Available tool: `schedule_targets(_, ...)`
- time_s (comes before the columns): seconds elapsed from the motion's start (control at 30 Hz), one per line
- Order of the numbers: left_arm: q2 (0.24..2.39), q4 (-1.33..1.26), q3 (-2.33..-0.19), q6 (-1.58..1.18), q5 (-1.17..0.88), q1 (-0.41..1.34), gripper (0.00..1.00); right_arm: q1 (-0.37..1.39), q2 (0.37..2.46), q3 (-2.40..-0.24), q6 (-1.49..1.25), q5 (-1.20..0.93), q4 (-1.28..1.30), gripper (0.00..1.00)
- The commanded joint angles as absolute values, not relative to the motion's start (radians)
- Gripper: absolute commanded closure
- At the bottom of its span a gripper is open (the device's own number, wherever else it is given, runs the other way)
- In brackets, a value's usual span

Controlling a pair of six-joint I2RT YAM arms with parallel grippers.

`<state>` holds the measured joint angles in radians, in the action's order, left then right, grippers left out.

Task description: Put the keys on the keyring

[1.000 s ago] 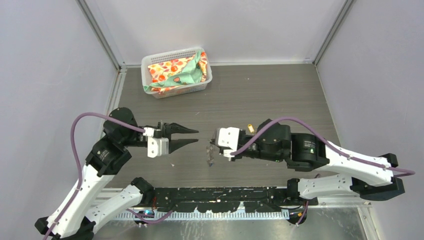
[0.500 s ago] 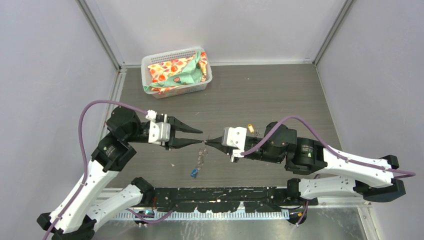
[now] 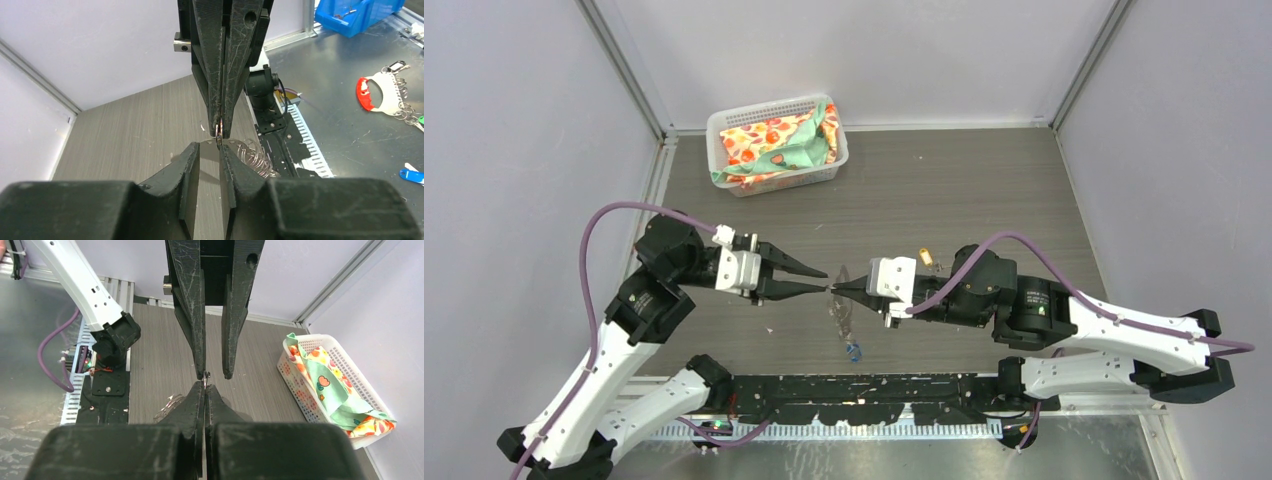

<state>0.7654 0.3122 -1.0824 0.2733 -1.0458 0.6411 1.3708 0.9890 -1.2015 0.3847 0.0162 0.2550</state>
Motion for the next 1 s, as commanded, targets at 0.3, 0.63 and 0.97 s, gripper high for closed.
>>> schedule_targets(0.3, 0.764, 0.423, -1.105, 0.362, -1.143, 0.647, 0.73, 1.373, 1.015, -1.246, 0.378, -0.022, 0.177, 0.99)
schedule_targets(0.63, 0.756, 0.385, -1.092, 0.373, -1.053, 0.646, 0.9, 1.372, 1.014, -1.247, 0.368, -0.033, 0.175, 0.99)
schedule_targets(0.97, 0.733, 0.293, -1.054, 0.446, -0.98, 0.646, 1.0, 1.372, 1.029, -1.298, 0.337, -0.083, 0.247, 0.71)
